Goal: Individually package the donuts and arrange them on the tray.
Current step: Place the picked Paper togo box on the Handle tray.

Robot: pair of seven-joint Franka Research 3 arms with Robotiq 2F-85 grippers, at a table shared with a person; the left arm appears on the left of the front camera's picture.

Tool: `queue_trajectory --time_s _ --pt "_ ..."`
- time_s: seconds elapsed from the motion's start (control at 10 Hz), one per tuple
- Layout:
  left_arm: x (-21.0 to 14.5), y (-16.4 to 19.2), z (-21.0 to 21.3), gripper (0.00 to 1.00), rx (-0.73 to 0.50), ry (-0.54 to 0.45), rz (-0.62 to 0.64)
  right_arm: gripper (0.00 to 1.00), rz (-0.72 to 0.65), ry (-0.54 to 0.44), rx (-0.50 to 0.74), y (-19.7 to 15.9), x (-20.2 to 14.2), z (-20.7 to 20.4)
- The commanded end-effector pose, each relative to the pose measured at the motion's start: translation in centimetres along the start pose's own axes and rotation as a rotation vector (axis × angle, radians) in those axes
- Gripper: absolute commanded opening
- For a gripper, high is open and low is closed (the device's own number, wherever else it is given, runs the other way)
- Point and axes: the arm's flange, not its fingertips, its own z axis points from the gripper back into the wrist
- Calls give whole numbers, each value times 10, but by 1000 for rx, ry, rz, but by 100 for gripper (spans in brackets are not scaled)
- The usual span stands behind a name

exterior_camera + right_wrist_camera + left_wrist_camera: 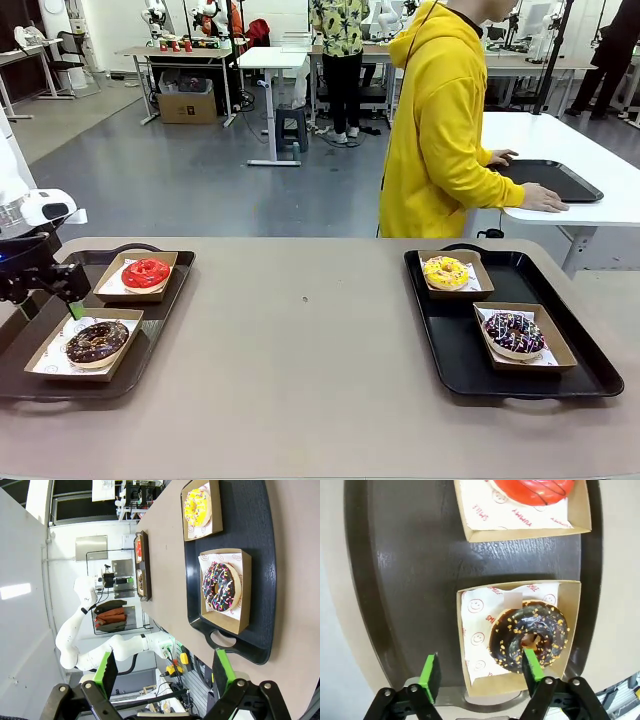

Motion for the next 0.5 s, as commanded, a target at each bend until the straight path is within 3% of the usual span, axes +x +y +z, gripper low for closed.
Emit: queue_trajectory --time_s 0.0,0.2,0.4 --pt "-2 11 10 100 -165 14 -73 100 1 5 8 2 0 2" --pt "0 42 29 100 -399 -32 -144 100 1 5 8 2 0 2" --pt "-3 97 46 100 -686 -121 -185 100 1 5 8 2 0 2"
